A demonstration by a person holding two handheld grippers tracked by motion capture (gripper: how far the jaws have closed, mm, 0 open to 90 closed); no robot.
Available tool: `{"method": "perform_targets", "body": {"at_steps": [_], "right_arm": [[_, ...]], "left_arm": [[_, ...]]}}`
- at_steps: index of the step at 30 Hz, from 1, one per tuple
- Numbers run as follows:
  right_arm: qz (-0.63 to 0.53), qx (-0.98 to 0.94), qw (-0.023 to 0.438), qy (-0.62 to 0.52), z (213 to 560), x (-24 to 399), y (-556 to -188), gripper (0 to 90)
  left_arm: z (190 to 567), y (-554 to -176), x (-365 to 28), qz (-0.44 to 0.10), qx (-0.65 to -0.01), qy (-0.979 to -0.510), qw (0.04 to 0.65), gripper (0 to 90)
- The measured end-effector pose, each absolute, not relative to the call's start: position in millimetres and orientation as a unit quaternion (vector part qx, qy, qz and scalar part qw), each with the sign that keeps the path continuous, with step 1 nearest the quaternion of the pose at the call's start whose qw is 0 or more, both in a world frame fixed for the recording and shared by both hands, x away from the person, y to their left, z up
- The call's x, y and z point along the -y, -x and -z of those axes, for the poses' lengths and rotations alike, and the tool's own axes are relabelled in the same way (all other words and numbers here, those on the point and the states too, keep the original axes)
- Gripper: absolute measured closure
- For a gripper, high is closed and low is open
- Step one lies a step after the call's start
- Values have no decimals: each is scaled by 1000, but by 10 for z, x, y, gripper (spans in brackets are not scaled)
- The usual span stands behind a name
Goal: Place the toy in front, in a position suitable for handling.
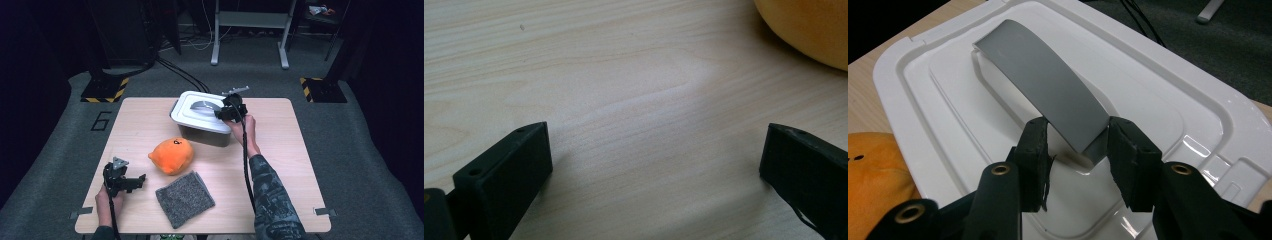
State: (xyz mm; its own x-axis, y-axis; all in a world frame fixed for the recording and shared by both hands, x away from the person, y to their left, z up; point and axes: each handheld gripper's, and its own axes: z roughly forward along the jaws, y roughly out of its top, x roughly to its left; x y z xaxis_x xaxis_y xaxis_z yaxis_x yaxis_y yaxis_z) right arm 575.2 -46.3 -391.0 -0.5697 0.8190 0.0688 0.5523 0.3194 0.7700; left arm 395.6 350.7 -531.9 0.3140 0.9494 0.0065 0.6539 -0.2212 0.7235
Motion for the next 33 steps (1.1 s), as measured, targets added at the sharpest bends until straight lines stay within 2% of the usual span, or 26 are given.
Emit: {"method": "perform_targets", "body": {"at_steps": [9, 11, 14, 17, 26, 33], "right_arm": [[-393, -798, 169, -426, 3915, 446, -5769, 599], [-393, -798, 167, -425, 3910, 450, -5773, 564], [-388, -794, 163, -438, 3891, 453, -5751, 404], [-396, -790, 167, -436, 3864, 501, -5703, 334], [-415, -788, 169, -421, 3747, 696, -5417, 196], [-422, -798, 168, -396, 3785, 813, -5112, 144]], "left_arm": [[5319, -3956, -3507, -233, -537, -746, 317, 1], [5319, -3956, -3507, -233, -537, -746, 317, 2], [5319, -3956, -3507, -233, -537, -746, 317, 1], [5319, -3955, -3507, -233, -537, -746, 317, 1], [5319, -3955, -3507, -233, -537, -746, 317, 1], [5320, -3955, -3507, -233, -537, -746, 317, 2]]}}
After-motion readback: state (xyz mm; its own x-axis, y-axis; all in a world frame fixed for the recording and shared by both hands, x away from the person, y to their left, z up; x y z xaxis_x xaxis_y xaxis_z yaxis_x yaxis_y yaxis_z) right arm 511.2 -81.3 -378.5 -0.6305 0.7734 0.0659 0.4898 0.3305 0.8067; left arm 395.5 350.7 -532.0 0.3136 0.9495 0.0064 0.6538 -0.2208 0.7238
